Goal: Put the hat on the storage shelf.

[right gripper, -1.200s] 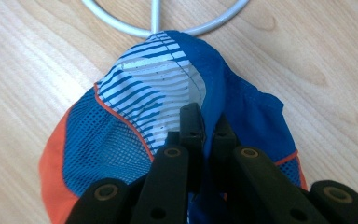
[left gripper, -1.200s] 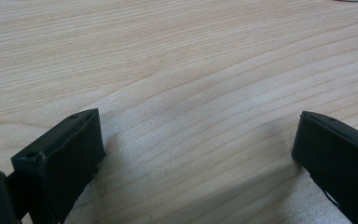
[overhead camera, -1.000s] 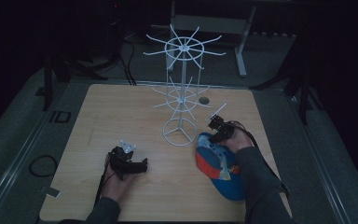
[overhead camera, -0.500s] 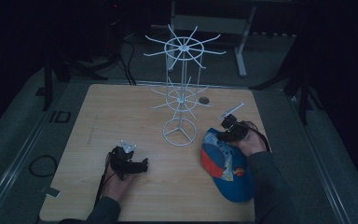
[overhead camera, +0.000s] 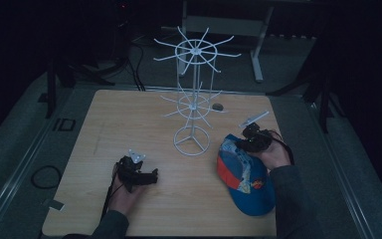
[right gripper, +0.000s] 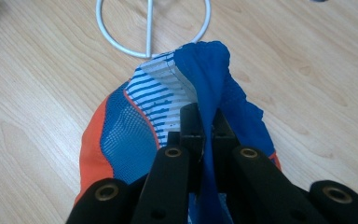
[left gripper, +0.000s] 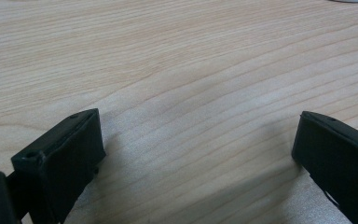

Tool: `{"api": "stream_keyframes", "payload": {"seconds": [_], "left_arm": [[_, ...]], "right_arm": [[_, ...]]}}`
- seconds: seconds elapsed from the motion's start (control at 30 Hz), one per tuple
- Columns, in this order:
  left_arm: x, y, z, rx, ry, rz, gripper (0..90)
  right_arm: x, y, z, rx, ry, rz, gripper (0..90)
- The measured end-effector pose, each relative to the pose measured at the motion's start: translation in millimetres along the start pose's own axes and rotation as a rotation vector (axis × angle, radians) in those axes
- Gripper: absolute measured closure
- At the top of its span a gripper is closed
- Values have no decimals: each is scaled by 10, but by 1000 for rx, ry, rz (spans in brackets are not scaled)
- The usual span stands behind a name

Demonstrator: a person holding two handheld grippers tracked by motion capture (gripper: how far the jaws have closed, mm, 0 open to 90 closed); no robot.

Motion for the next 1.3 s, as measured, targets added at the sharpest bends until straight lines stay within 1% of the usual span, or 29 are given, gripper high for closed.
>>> {"api": "stream_keyframes", "payload": {"seconds": [0.17, 0.4, 0.47, 0.53, 0.6, 0.63, 0.67, 0.7, 0.83, 0.9, 1.0, 1.03, 1.07, 1.1, 1.17, 1.23, 1.3], "left_arm": [[1, 0, 1, -2, 1, 0, 24], [0, 0, 1, -2, 1, 0, 24], [0, 0, 1, -2, 1, 0, 24], [0, 1, 0, -2, 1, 0, 24], [0, 1, -1, -1, 0, 0, 24], [0, 1, -1, -1, 0, 0, 24], [1, 0, -1, -1, 0, 1, 24], [1, 0, -2, -1, 0, 1, 24], [1, 0, -2, -2, 0, 1, 25], [1, 0, -4, -1, -1, 2, 25], [1, 0, -4, 0, -1, 2, 24], [1, 0, -4, 0, -1, 2, 24], [1, 0, -4, 0, -1, 2, 24], [1, 0, -4, 0, -1, 1, 25], [1, 0, -4, 0, -1, 2, 25], [1, 0, -4, 0, -1, 1, 24], [1, 0, -4, 0, -1, 2, 24]], "right_arm": [[86, 25, 15, 2, -12, -40, 881], [175, 20, 6, -3, -26, -68, 881], [223, 32, 0, -6, -35, -83, 881], [241, 37, 2, -5, -34, -90, 881], [307, 57, 17, -7, -31, -115, 881], [307, 57, 17, -7, -31, -115, 881], [352, 77, 40, -4, -29, -135, 882], [352, 77, 40, -4, -29, -135, 882], [435, 119, 91, 21, -36, -162, 882], [448, 123, 95, 26, -37, -165, 882], [480, 133, 104, 23, -39, -178, 882], [524, 139, 115, 19, -38, -196, 882], [524, 139, 115, 19, -38, -196, 882], [553, 145, 129, 17, -32, -212, 882], [568, 147, 134, 18, -29, -218, 882], [610, 162, 150, 17, -27, -237, 882], [626, 166, 157, 15, -26, -240, 881]]}}
Point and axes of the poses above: each handheld gripper's, and its own axes: x roughly backward along the jaws, y roughly out of its top, z roughly to its left, the point moved 8 cm from there along -x, roughly forward along the jaws, and after that the axes turned 6 degrees about -z, right-handed, at the moved point
